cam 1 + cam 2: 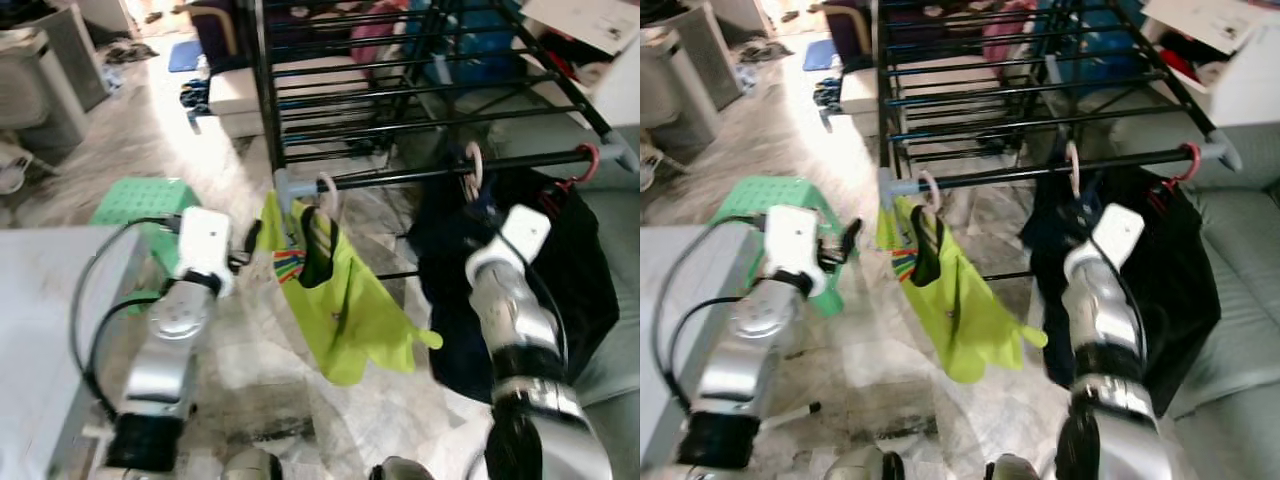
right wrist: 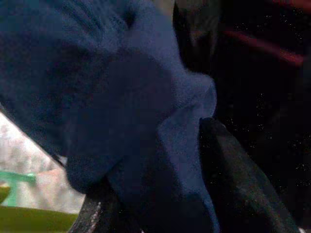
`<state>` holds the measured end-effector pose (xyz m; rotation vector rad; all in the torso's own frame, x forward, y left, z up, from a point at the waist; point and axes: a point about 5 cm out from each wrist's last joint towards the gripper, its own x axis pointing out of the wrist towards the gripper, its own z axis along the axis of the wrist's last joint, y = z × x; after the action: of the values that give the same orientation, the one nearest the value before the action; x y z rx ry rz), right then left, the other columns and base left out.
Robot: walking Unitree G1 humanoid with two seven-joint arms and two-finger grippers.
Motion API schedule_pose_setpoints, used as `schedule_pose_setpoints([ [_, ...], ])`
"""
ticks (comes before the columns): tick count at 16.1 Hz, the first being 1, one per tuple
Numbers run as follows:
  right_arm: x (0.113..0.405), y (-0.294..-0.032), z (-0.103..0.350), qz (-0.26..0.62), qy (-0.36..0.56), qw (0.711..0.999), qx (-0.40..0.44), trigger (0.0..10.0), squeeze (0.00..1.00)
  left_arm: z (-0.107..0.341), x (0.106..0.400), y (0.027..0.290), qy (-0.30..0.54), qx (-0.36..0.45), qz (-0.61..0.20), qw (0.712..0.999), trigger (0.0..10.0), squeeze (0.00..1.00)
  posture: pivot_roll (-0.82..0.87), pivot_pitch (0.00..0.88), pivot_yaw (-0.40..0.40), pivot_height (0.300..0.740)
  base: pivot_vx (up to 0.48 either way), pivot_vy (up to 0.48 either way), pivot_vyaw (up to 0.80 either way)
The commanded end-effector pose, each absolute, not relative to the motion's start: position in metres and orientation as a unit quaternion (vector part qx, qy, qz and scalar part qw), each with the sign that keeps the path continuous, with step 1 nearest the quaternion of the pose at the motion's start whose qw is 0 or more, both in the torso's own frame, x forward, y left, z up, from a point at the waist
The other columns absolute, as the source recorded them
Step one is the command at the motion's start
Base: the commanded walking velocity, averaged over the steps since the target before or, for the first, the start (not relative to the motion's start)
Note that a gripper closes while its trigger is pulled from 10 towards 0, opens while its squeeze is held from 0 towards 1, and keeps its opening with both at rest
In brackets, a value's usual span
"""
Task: Hang hanger
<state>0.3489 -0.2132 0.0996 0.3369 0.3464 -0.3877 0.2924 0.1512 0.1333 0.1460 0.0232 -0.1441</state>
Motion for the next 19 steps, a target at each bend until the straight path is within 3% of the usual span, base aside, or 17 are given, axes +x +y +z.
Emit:
schedule_pose_setpoints([
  [1,0.361,-0.211,0.120,-0.185,0.137,0.955,0.188,10.0,0.00,0.137,0.290,0.154,0.012,0.082,-0.060,0.995,10.0,0.00,0.04,0.078,0.002,0.740,0.000,0.000,0.00],
  [3,0.370,-0.208,0.131,-0.172,0.125,0.959,0.185,10.0,0.00,0.140,0.286,0.155,0.015,0.085,-0.051,0.995,10.0,0.00,0.04,0.087,0.000,0.740,0.000,0.000,0.00],
  [7,0.374,-0.202,0.112,-0.166,0.216,0.929,0.252,10.0,0.00,0.133,0.269,0.152,0.035,0.082,-0.052,0.995,10.0,0.00,0.07,0.093,-0.011,0.740,0.000,0.000,0.00],
  [13,0.354,-0.212,0.071,-0.205,0.286,0.893,0.282,10.0,0.00,0.130,0.264,0.151,0.054,0.080,-0.047,0.994,10.0,0.00,0.10,0.082,-0.017,0.740,0.000,0.000,0.00],
  [16,0.354,-0.208,0.068,-0.195,0.290,0.899,0.265,10.0,0.00,0.132,0.263,0.151,0.054,0.081,-0.051,0.994,10.0,0.00,0.10,0.091,-0.012,0.740,0.000,0.000,0.00],
  [18,0.351,-0.212,0.065,-0.189,0.266,0.929,0.173,10.0,0.00,0.134,0.263,0.149,0.045,0.079,-0.055,0.994,10.0,0.00,0.10,0.087,-0.010,0.740,0.000,0.000,0.00],
  [19,0.349,-0.212,0.063,-0.183,0.253,0.931,0.189,10.0,0.00,0.134,0.263,0.147,0.045,0.072,-0.055,0.995,10.0,0.00,0.09,0.085,-0.007,0.740,0.000,0.000,0.00],
])
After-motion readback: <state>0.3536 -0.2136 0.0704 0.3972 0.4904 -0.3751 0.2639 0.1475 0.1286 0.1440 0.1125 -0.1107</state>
